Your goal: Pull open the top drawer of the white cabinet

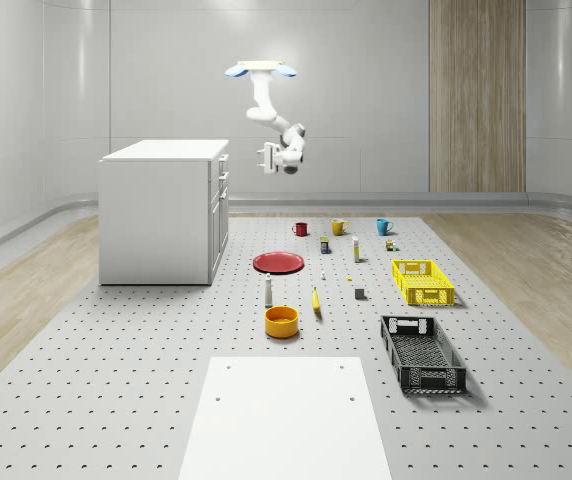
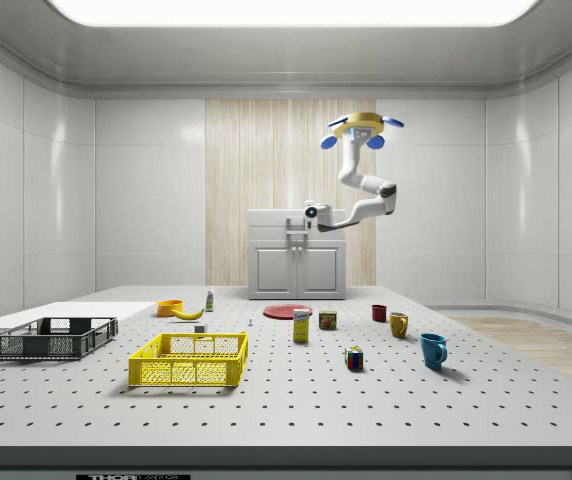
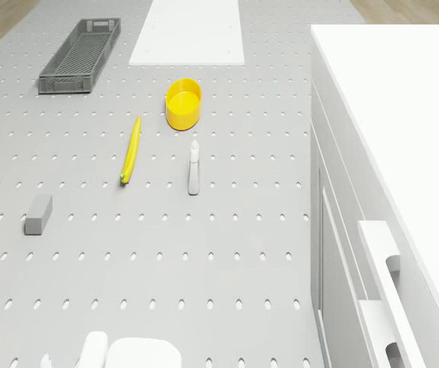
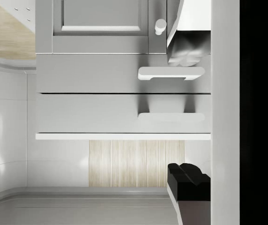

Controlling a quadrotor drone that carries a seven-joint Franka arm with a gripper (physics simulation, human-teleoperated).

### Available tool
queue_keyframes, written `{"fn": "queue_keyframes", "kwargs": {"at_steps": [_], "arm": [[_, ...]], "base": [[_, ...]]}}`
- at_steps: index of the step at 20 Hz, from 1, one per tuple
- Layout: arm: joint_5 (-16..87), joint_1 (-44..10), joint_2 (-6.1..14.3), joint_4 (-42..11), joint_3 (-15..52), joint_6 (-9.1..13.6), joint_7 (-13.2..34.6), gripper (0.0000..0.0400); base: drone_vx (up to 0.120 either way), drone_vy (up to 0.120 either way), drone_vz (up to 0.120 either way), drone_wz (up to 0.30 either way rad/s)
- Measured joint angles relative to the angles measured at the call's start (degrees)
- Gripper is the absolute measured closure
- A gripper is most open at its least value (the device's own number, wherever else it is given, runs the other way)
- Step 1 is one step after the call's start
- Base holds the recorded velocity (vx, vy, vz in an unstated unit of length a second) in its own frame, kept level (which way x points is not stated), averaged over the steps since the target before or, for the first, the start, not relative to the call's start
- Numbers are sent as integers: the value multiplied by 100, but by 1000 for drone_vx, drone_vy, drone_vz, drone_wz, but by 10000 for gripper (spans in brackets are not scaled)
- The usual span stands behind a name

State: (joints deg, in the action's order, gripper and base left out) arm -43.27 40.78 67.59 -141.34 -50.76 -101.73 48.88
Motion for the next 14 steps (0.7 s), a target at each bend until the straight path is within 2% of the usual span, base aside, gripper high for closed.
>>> {"fn": "queue_keyframes", "kwargs": {"at_steps": [2, 11, 14], "arm": [[10, 10, 12, -2, -3, -10, 9, 95], [51, 51, 61, -9, -12, -49, 43, 95], [13, 69, 70, -65, 42, -131, 38, 95]], "base": [[80, 0, 0, 0], [0, 0, 0, 0], [0, 0, 0, 0]]}}
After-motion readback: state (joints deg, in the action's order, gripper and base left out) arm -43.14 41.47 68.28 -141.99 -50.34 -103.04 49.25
